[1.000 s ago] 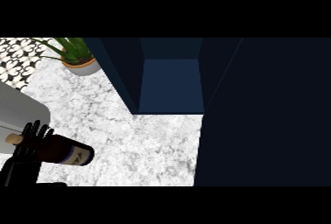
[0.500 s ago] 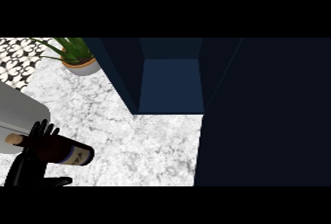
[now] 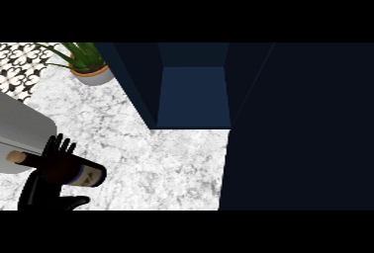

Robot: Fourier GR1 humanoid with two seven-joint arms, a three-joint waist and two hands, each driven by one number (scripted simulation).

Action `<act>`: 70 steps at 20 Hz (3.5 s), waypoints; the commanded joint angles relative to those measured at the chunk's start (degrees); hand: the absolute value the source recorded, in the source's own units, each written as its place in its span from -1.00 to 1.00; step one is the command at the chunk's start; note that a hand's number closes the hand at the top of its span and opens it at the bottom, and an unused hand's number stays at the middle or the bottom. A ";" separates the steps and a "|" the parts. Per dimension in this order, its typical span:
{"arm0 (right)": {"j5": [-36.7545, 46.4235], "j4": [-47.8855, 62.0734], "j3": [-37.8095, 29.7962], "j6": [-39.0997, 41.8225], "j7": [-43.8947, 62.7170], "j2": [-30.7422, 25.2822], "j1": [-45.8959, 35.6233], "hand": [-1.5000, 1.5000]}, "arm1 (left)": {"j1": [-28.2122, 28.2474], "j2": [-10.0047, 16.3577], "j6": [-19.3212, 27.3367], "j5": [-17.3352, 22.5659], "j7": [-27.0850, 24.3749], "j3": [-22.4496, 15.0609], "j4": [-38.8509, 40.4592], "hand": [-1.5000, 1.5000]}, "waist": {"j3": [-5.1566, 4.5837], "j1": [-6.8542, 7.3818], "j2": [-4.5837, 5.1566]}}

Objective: Pick up the wine, place it into the cabinet and close the cabinet

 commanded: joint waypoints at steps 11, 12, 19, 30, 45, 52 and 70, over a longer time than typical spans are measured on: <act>-3.05 -6.12 0.04 1.41 -1.75 0.93 5.46 -1.00 | -2.90 0.26 -4.06 -0.24 -3.19 -4.47 2.86 1.00 | 0.04 0.04 -0.01; -2.43 -8.13 0.76 0.39 0.24 1.23 5.66 -1.00 | -1.54 0.13 -4.60 -0.53 -3.27 -5.14 0.80 1.00 | 0.04 0.04 -0.06; -5.16 -7.23 -1.76 2.82 -1.96 0.33 6.83 -1.00 | -0.52 0.54 1.26 -9.84 -13.58 -7.54 1.30 1.00 | 0.05 -0.05 -0.04; -8.23 -1.56 -6.33 3.94 -4.67 -0.71 4.38 -1.00 | -7.26 -0.17 10.54 -11.10 -17.91 -5.70 4.82 1.00 | 0.05 -0.01 0.07; -5.44 -3.77 -3.30 1.57 -0.25 1.18 2.31 -1.00 | 1.32 -6.27 10.72 -2.20 10.03 -15.34 -33.66 1.00 | 0.07 0.43 -0.12; -5.73 -7.24 -2.71 1.77 1.39 0.96 3.95 -1.00 | -4.29 -6.41 19.71 -2.75 21.86 -24.41 -39.60 1.00 | 0.07 -0.20 -0.11; -6.47 -2.62 -3.85 3.28 -3.55 1.98 4.64 -1.00 | -23.01 -6.42 52.98 -3.12 24.18 -48.90 -31.94 1.00 | 0.05 -0.37 0.05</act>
